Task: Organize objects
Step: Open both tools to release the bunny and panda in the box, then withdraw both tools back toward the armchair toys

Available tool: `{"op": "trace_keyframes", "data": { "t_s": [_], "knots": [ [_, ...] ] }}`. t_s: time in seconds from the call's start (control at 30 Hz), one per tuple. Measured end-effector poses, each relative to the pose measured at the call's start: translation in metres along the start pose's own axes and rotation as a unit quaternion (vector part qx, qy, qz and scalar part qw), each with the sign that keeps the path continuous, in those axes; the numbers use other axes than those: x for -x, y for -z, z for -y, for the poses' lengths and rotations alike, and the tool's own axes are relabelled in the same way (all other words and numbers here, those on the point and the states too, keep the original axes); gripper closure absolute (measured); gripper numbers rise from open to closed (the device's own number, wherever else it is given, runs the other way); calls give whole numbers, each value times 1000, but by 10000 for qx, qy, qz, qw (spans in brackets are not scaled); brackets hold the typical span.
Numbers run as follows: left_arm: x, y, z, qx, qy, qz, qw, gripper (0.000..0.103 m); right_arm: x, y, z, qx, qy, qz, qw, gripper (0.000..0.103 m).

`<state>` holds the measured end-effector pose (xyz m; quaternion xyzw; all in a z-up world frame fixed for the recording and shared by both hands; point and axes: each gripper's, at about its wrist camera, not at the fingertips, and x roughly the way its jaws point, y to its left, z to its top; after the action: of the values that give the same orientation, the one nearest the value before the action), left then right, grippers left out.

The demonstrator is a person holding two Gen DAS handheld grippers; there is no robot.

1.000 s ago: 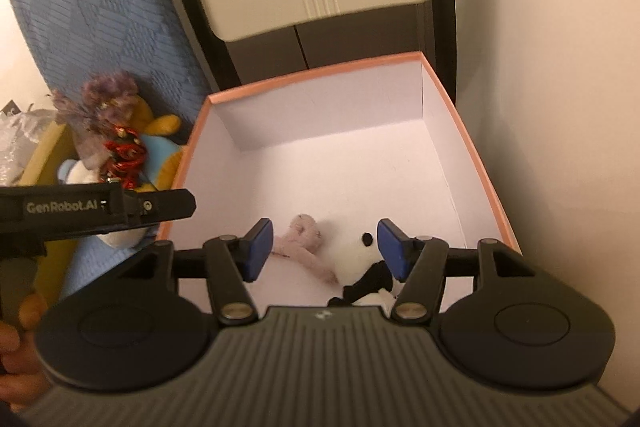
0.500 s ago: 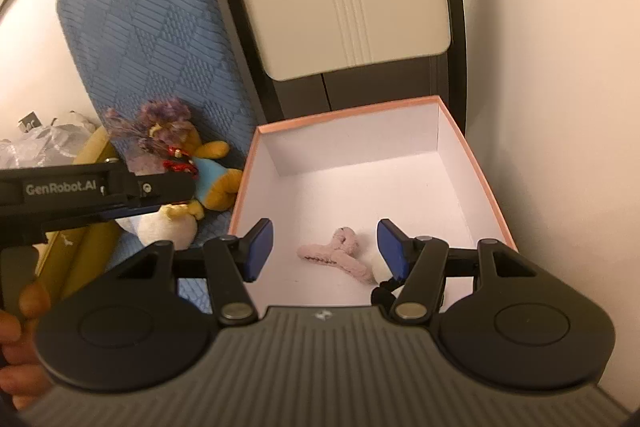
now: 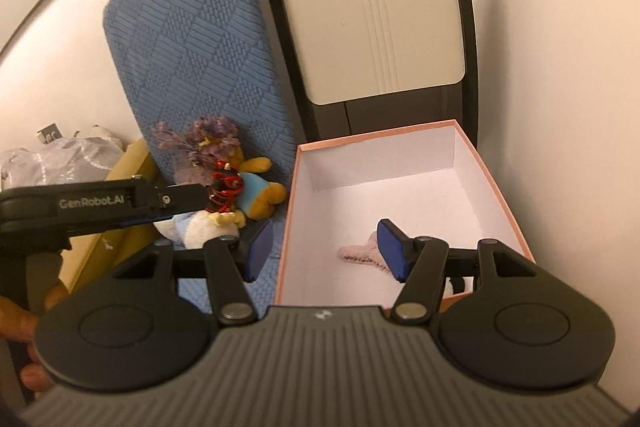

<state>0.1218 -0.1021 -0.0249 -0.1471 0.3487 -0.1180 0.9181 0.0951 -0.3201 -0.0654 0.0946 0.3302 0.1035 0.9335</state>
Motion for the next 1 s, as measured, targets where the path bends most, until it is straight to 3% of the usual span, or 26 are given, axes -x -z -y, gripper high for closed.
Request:
{"op": "trace_keyframes", "data": {
  "t_s": [0.8,0.87,0.9,0.93,1.0],
  "knots": [
    [91,41,-54,5,-222,296,9993,48,55,54,-85,200,-274,210,9992,43],
    [97,44,-59,5,-264,304,9992,48,56,57,-90,188,-338,186,9991,33],
    [100,46,-61,0,-277,314,9991,48,56,59,-93,189,-349,180,9991,21],
    [103,47,-63,2,-290,314,9991,48,56,60,-95,197,-342,188,9990,15],
    [107,49,-68,55,-327,310,9990,41,55,62,-100,239,-357,154,9990,17]
  ]
}}
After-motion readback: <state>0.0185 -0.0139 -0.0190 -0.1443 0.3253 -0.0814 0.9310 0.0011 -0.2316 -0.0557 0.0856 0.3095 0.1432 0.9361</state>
